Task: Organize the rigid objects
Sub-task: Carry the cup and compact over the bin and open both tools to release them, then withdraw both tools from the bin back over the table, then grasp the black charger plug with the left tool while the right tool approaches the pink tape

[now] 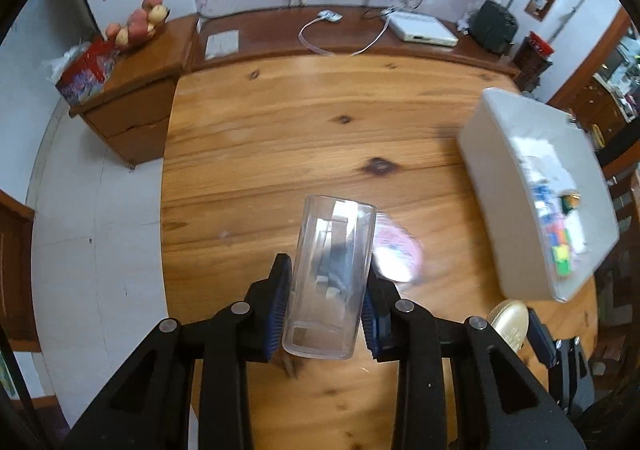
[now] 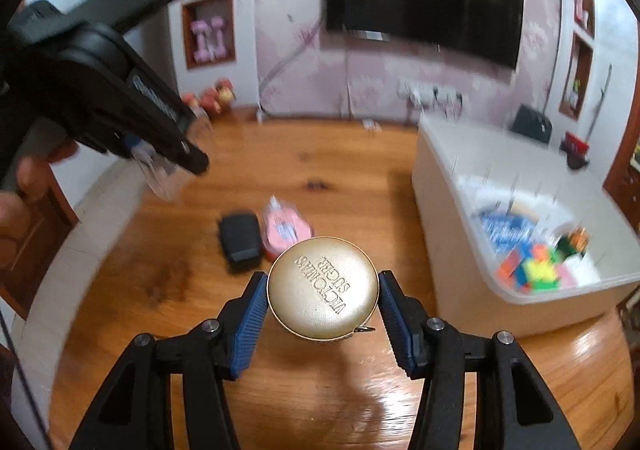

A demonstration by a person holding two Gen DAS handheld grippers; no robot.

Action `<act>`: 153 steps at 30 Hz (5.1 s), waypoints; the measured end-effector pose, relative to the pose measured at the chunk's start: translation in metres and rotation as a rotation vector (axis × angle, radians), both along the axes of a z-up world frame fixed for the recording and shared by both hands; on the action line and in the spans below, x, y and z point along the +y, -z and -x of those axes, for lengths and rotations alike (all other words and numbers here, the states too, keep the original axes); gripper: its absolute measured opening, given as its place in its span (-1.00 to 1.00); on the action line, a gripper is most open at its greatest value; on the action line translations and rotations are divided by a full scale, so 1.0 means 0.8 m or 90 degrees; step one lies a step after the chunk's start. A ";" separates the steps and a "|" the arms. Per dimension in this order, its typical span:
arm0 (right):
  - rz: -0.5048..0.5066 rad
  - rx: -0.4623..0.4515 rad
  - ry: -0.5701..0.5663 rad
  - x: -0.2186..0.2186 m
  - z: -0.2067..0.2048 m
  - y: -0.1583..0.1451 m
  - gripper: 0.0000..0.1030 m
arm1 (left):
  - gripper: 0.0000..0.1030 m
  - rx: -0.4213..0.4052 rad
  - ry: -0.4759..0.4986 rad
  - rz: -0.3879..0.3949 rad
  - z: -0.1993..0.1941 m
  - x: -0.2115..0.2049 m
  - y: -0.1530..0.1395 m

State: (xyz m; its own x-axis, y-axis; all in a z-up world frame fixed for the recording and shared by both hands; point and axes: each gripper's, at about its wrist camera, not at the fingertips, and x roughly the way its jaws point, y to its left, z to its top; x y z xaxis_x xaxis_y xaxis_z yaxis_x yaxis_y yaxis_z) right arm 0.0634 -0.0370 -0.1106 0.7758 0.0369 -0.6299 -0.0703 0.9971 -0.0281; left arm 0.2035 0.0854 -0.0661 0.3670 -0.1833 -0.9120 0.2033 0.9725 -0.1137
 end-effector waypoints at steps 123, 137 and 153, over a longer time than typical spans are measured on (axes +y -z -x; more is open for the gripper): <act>-0.041 0.131 -0.153 -0.055 -0.087 -0.127 0.40 | 0.88 -0.092 0.161 -0.157 0.065 -0.037 0.001; -0.002 0.286 -0.149 0.010 -0.180 -0.007 0.40 | 0.90 -0.011 0.283 -0.082 0.007 -0.046 0.079; -0.007 0.327 -0.141 -0.005 -0.203 0.018 0.37 | 0.70 0.002 0.351 -0.033 -0.015 -0.057 0.114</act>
